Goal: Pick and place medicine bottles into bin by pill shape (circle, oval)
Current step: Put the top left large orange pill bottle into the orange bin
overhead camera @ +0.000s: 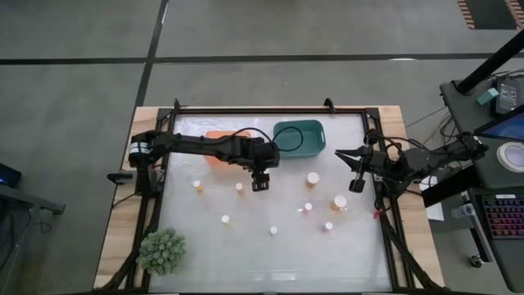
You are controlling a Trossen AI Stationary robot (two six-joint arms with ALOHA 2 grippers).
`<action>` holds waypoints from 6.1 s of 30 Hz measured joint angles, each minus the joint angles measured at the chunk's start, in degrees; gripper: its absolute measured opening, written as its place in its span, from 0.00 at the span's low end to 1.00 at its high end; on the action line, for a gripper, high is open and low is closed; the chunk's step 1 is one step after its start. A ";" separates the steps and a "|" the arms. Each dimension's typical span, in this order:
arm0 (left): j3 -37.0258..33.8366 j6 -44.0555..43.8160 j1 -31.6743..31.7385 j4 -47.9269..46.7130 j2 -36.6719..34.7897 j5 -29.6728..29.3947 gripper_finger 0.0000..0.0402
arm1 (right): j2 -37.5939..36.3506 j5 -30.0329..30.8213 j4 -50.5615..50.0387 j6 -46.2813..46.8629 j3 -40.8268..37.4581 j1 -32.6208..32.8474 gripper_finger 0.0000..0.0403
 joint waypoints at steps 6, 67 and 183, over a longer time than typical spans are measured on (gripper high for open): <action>-0.11 0.19 0.01 0.69 0.00 -0.30 0.64 | 0.00 0.01 -0.02 -0.19 0.00 -0.01 0.04; -9.51 -0.42 1.41 9.91 1.73 -0.12 0.47 | 0.00 0.02 -1.33 -0.63 0.00 0.00 0.04; -34.47 -28.88 24.97 5.56 -21.97 -11.85 0.62 | 0.00 0.00 -3.85 -1.55 0.00 -0.02 0.04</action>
